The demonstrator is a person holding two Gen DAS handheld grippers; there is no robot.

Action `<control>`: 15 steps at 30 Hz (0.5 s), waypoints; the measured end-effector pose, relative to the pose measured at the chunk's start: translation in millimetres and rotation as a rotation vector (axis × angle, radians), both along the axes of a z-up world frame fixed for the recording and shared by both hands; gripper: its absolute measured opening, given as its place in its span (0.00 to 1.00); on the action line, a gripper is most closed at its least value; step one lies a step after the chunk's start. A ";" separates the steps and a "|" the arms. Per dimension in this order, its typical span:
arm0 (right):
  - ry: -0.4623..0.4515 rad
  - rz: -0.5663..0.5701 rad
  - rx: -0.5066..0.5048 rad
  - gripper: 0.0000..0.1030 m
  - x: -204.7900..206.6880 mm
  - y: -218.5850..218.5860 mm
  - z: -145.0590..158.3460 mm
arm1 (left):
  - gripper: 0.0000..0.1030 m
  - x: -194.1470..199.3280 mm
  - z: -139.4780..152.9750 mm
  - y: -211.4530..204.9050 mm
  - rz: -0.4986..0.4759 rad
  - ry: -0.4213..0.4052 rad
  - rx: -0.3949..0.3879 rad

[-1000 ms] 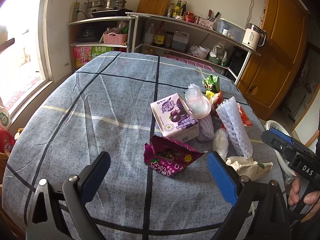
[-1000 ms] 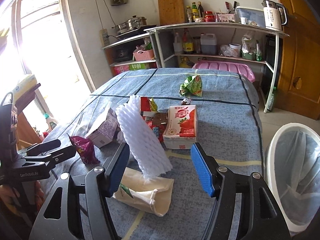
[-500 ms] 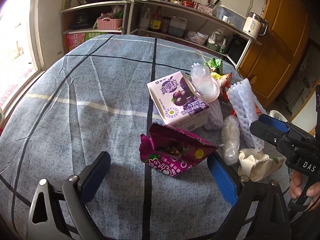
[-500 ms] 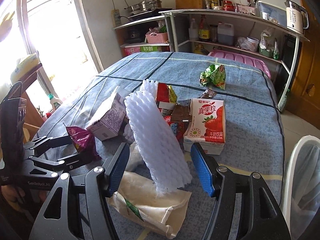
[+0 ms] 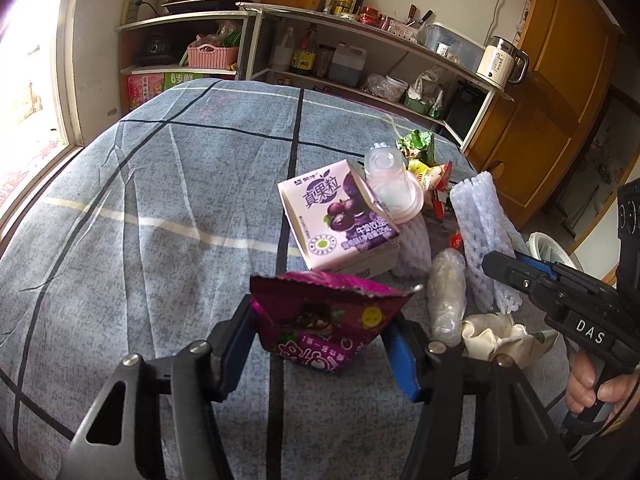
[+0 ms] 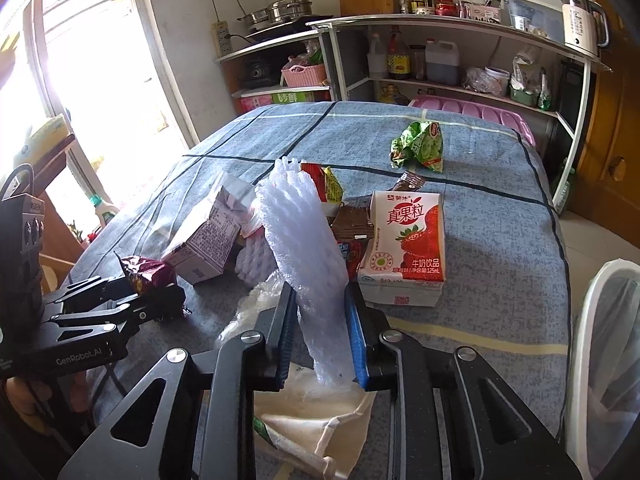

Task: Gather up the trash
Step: 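Grasp the purple snack bag with the left tool while the right tool grasps the white foam net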

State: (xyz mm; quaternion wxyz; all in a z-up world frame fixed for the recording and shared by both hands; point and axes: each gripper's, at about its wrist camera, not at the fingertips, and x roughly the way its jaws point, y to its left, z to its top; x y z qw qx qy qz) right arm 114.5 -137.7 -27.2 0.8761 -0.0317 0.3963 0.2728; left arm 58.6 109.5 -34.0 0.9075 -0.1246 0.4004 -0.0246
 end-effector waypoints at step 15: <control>-0.062 -0.048 0.101 0.19 -21.5 -27.6 27.2 | 0.52 -15.4 36.0 -15.0 -0.017 -0.076 -0.002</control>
